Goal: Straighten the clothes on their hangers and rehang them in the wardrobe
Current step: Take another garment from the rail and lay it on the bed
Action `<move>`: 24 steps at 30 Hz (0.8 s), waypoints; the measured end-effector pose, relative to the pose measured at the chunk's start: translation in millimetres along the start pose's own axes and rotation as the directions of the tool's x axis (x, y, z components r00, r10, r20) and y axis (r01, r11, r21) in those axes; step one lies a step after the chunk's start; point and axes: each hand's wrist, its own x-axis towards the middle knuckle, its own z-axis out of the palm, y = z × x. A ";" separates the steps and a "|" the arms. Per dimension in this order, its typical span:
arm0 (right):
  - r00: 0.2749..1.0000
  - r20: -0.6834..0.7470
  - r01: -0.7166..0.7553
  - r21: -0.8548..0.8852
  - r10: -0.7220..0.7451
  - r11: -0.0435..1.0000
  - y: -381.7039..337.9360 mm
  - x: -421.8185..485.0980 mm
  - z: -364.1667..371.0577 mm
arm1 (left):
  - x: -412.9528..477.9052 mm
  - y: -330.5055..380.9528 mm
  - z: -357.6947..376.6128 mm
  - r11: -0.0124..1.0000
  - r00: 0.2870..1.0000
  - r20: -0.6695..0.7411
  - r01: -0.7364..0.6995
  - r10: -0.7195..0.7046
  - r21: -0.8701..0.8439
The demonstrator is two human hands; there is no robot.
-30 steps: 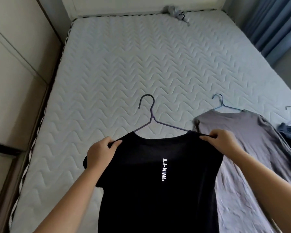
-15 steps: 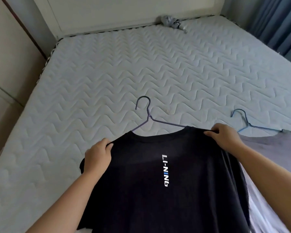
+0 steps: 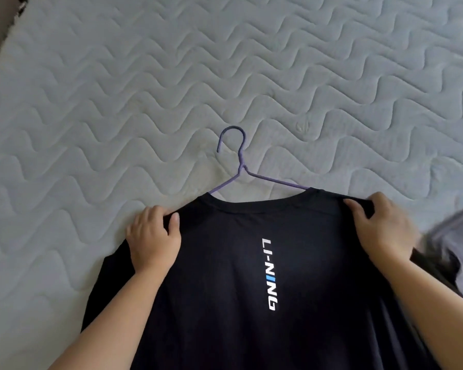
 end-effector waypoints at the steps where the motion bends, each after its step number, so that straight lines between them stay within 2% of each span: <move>1: 1.000 0.000 -0.010 0.000 0.010 1.000 0.2 1.0 1.2 | -0.3 0.2 0.9 1.000 1.000 -0.012 -0.005 0.005 -0.012; 7: 0.999 -0.027 0.022 0.039 -0.021 0.999 -0.9 0.6 4.6 | -4.1 6.9 -4.5 0.999 0.999 -0.044 0.016 -0.015 0.028; 9: 0.998 -0.031 0.053 0.002 -0.053 0.999 -2.6 0.5 5.8 | -3.3 7.5 -5.7 0.995 0.998 -0.039 -0.050 0.053 0.090; 11: 0.989 -0.013 0.146 -0.112 -0.148 0.983 -6.5 -1.0 2.8 | -8.2 6.4 -10.3 0.979 0.992 0.009 -0.123 0.124 0.161; 13: 0.973 0.042 0.231 -0.228 -0.227 0.946 -10.1 -5.8 -2.8 | -23.7 1.9 -13.9 0.956 0.979 0.119 -0.189 0.166 0.224; 15: 0.956 0.161 0.286 -0.307 -0.247 0.908 -9.0 -16.1 -6.9 | -46.5 -6.0 -18.7 0.934 0.956 0.230 -0.240 0.180 0.264; 19: 0.901 0.414 0.265 -0.294 -0.128 0.918 12.2 -72.4 -21.8 | -90.8 -24.5 -38.4 0.905 0.917 0.366 -0.284 0.159 0.317; 22: 0.880 0.440 0.333 -0.307 -0.177 0.892 42.1 -120.1 -38.6 | -126.3 -27.1 -61.5 0.893 0.881 0.456 -0.301 0.125 0.336; 24: 0.859 0.472 0.365 -0.290 -0.199 0.885 56.5 -153.5 -57.9 | -152.9 -24.2 -79.5 0.927 0.866 0.494 -0.248 0.081 0.283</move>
